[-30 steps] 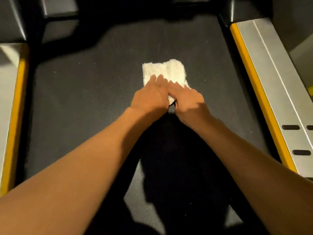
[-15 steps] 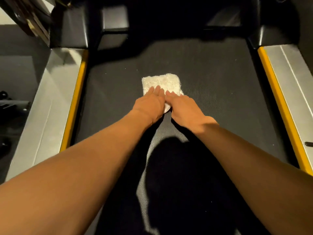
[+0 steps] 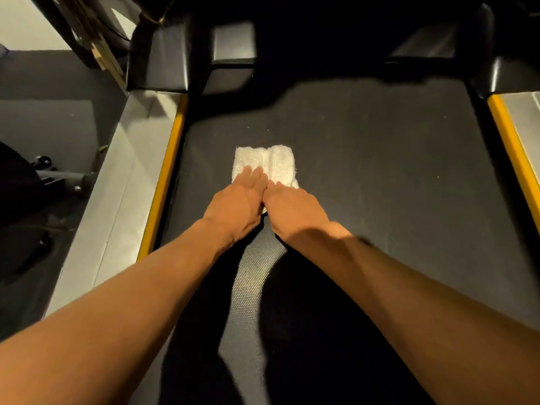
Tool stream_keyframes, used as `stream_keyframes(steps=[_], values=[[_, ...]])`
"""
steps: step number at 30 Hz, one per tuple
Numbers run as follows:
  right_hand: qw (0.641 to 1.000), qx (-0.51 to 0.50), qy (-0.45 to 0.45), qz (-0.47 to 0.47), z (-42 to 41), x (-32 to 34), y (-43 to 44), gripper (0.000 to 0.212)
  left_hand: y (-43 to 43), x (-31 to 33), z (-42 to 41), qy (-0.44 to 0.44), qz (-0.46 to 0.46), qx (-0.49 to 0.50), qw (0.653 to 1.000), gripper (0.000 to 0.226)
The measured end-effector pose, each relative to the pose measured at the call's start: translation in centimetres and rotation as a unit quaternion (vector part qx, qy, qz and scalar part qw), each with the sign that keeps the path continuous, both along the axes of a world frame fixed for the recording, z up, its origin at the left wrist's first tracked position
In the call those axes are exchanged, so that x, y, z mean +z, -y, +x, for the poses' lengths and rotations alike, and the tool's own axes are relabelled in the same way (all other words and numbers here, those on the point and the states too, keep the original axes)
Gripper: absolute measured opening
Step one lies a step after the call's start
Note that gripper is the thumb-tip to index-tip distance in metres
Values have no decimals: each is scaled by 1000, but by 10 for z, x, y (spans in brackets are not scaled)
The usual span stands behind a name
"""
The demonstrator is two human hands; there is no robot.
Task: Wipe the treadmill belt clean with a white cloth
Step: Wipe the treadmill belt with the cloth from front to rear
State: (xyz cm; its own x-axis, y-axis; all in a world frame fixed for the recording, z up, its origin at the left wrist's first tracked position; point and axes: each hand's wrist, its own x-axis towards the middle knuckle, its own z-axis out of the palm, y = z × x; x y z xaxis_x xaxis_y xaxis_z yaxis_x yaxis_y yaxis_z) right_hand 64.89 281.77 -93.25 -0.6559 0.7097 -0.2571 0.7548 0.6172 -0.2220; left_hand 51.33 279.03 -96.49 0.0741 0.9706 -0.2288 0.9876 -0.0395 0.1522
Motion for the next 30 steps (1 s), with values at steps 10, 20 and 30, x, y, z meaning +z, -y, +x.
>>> stream_keyframes(steps=[10, 20, 30], values=[[999, 13, -50, 19, -46, -12, 14, 45, 17, 8, -37, -43, -24, 67, 997, 64], [996, 60, -60, 27, -57, -8, 6, 47, 30, 7, -57, -88, 5, 78, 993, 56], [994, 83, -74, 24, -57, -14, 30, 42, 52, 12, -62, -81, -32, 87, 992, 46]])
